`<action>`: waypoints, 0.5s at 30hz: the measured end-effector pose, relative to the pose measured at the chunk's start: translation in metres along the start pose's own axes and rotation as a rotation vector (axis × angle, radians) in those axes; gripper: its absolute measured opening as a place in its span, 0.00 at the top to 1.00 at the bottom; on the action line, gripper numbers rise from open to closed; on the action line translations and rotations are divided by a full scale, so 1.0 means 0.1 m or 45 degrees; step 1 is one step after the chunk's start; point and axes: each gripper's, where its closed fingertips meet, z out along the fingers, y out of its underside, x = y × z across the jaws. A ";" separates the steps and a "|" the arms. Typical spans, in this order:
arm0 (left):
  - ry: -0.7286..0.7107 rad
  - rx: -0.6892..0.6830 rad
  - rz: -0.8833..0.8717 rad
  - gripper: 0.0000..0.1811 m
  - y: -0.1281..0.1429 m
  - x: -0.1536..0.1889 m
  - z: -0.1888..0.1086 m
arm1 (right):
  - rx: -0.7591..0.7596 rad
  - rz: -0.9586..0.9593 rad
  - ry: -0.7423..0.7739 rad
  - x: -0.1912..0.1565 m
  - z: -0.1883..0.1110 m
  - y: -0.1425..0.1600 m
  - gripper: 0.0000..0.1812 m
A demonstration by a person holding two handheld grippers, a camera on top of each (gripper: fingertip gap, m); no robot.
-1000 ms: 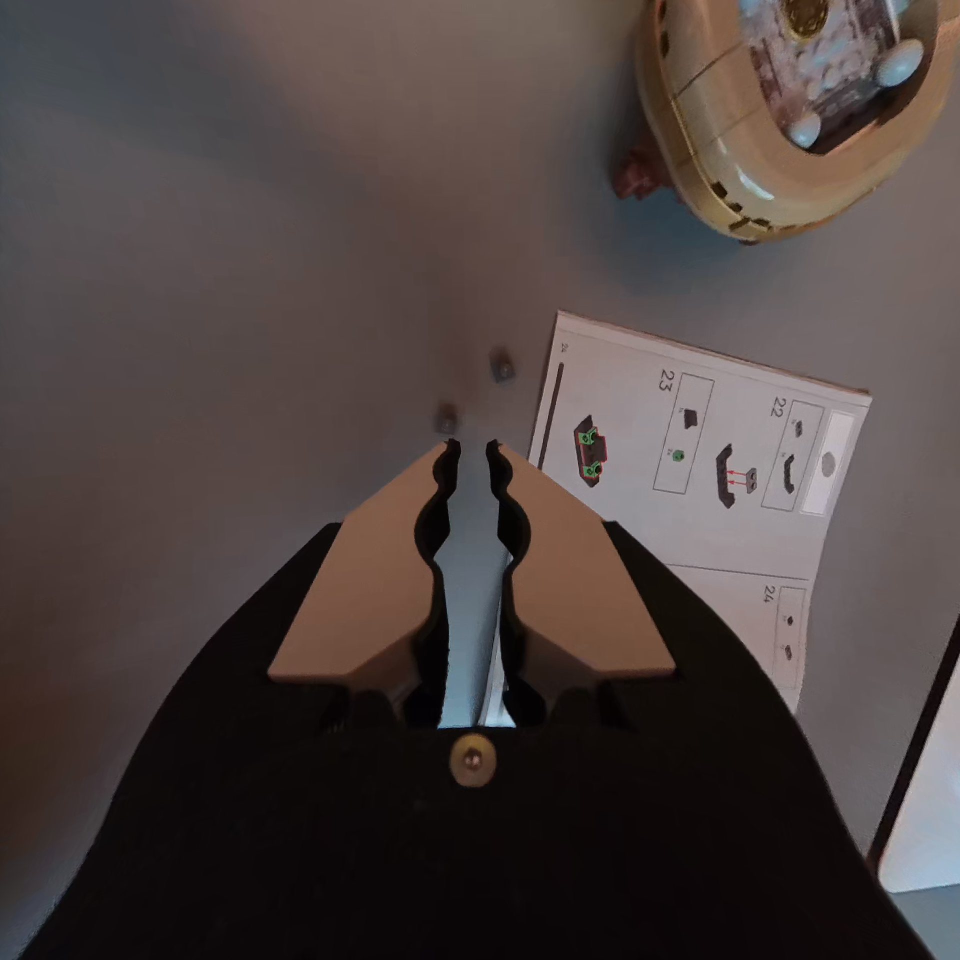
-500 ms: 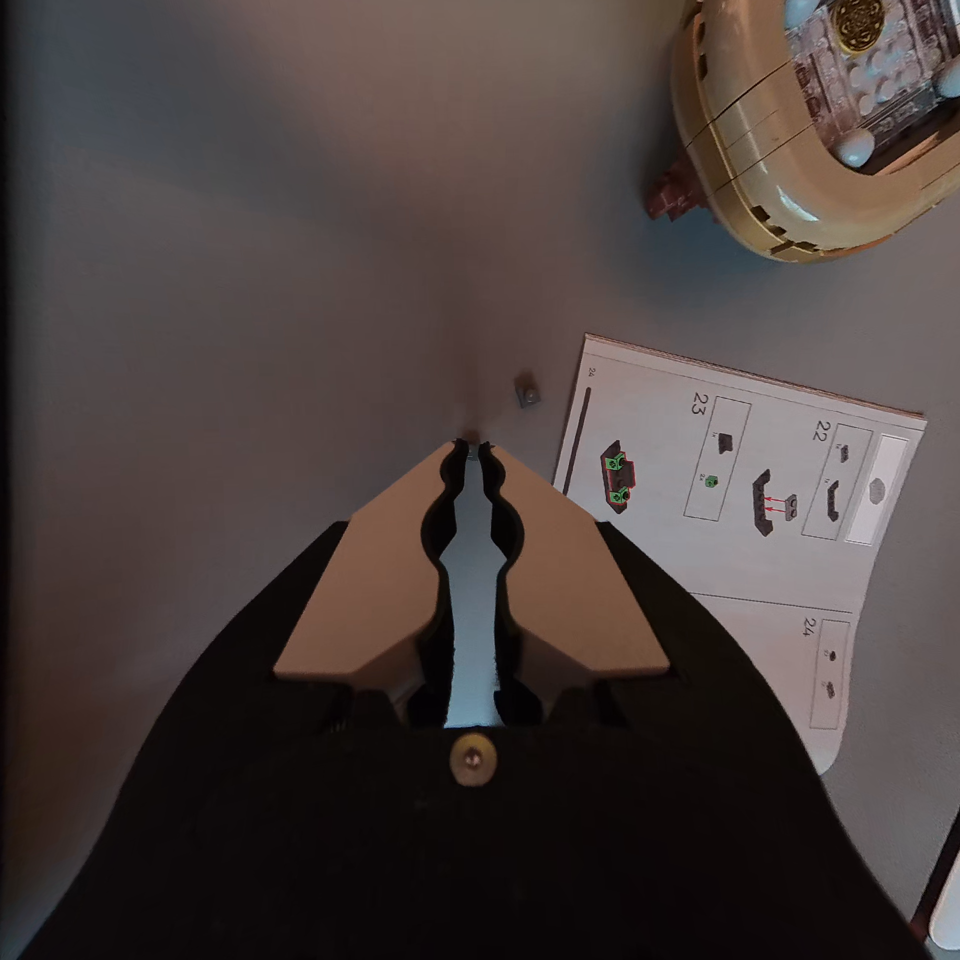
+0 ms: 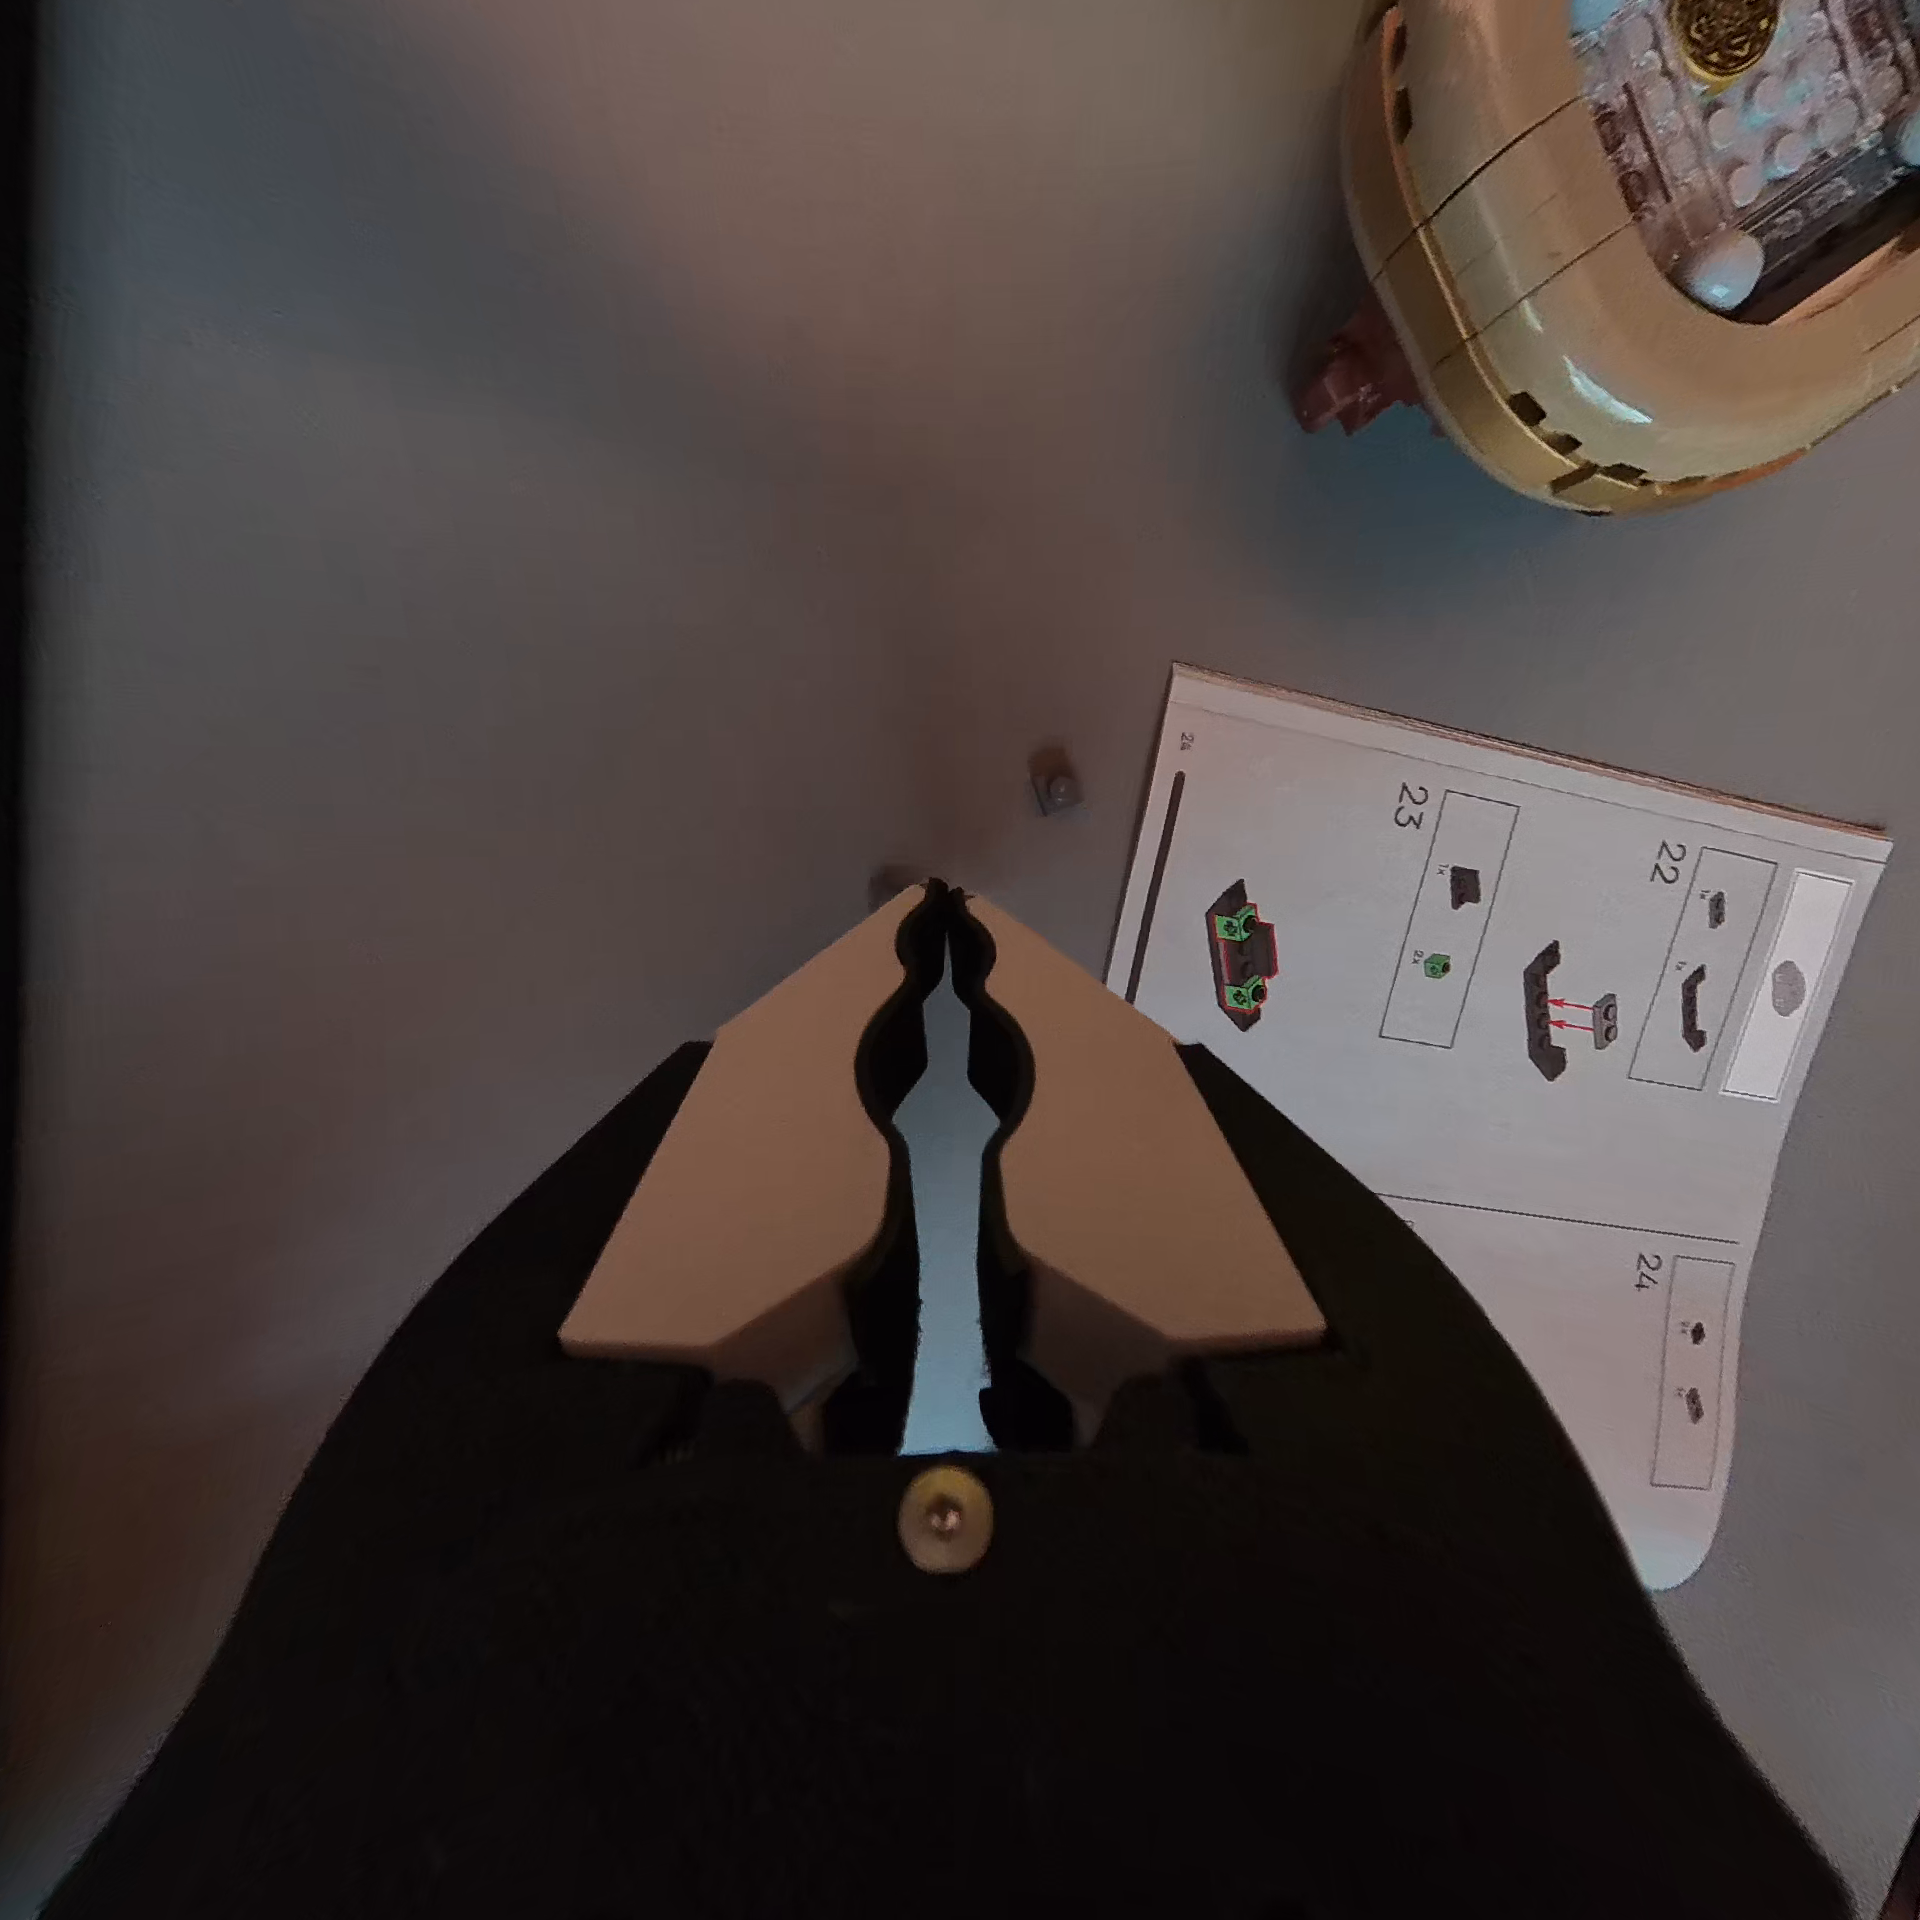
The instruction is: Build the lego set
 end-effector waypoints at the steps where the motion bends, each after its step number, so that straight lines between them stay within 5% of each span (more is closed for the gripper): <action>1: 0.000 -0.002 0.000 0.95 0.00 0.00 0.00 | 0.007 -0.007 0.009 0.01 -0.01 0.01 1.00; 7: -0.009 -0.014 -0.015 0.95 0.04 -0.04 0.01 | 0.129 0.046 -0.021 0.00 -0.21 -0.07 0.99; 9: -0.009 -0.020 -0.014 0.95 0.06 -0.04 0.02 | 0.137 0.025 -0.055 -0.08 -0.19 -0.10 0.92; 15: -0.003 -0.052 -0.006 0.95 0.12 -0.03 0.07 | 0.057 -0.046 -0.028 -0.10 -0.06 -0.02 0.95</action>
